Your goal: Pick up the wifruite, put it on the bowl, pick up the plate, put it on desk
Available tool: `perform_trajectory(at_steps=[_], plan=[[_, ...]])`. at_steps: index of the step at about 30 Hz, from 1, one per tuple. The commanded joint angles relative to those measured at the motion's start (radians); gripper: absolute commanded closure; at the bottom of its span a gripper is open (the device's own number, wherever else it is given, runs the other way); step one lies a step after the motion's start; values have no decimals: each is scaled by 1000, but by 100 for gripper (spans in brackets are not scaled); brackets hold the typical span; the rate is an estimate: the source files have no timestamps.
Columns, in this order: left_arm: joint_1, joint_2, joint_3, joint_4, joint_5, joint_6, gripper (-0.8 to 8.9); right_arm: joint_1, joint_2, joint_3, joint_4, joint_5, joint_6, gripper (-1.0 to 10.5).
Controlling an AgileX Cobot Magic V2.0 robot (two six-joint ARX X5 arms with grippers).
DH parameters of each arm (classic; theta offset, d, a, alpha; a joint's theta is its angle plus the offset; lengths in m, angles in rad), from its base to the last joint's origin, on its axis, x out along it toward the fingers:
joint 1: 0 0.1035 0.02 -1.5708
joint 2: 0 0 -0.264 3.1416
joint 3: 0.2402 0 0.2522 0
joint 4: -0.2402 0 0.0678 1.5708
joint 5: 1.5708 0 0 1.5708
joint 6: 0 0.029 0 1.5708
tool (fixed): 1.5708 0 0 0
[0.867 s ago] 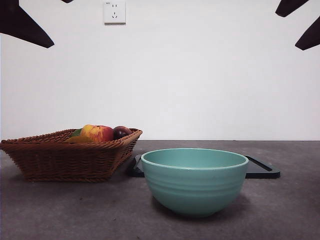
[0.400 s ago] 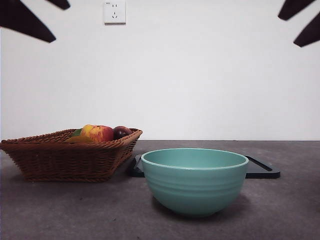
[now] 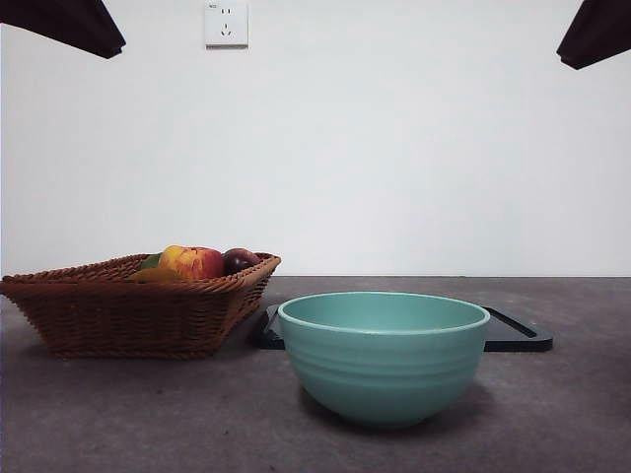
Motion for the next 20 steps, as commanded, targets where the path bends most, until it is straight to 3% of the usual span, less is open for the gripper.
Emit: perform_trajectory(at_steps=[1,16,20], plan=[[-6,5,11,8,7,6,806,6,6,17,17,-2,-11,937],[-5,-6,11,11,6,10,806,6,6,17,18,-2,-11,937],[28,-60,11,69,-66,87,806,6,6,17,19,-2,-11,937]])
